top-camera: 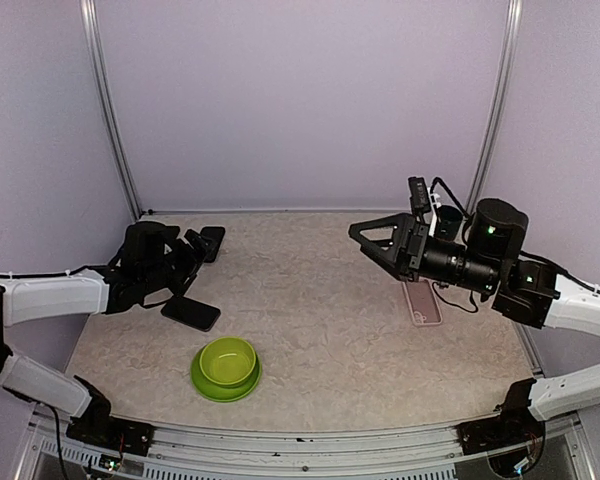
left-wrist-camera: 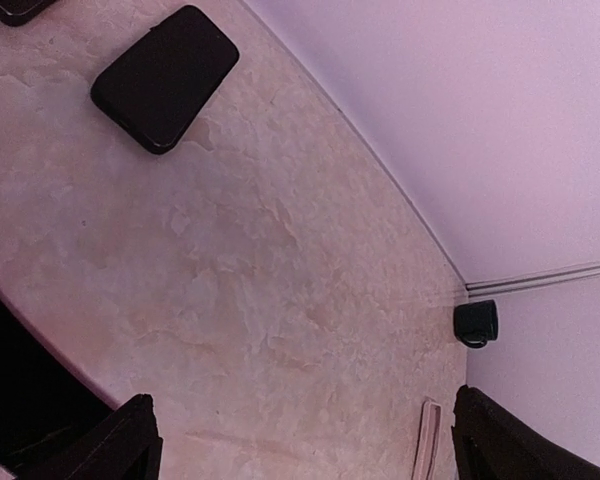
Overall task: Put the phone into the phone case
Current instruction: Move the phone to the center of the board.
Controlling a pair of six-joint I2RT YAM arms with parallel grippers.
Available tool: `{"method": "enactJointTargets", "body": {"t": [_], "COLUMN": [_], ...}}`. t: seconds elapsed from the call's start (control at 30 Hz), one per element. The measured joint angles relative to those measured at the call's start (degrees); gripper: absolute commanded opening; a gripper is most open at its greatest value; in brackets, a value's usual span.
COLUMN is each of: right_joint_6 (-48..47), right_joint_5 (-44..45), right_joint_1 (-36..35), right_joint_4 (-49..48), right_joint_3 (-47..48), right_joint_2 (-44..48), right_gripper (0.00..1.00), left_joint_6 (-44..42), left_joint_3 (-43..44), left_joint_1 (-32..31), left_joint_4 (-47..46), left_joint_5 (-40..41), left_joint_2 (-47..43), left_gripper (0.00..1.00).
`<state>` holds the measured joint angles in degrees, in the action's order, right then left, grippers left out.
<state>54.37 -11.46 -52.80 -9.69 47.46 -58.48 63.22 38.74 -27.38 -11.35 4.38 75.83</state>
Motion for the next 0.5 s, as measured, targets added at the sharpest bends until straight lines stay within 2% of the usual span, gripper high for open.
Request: {"method": "enactJointTargets", "body": {"t": [0.3, 0.5], "right_joint_6": [4.9, 5.3], "right_joint_5": [-8.3, -9.9], "right_joint_1": [1.6, 1.6], "right_joint_4": [-8.2, -10.0], "right_joint_3": [-0.2, -0.2], "right_joint_2": [-1.4, -2.0], "right_gripper": [0.99, 0.98], "left_joint_6": [-1.8, -3.1], "left_joint_3": [-0.3, -1.0], "left_joint_1": [-0.3, 2.6], "left_joint_4": [11.7, 16.9], "left_joint_5": [5.2, 8.2], "left_joint_2": [-4.6, -5.0], "left_gripper": [0.99, 0.99]}}
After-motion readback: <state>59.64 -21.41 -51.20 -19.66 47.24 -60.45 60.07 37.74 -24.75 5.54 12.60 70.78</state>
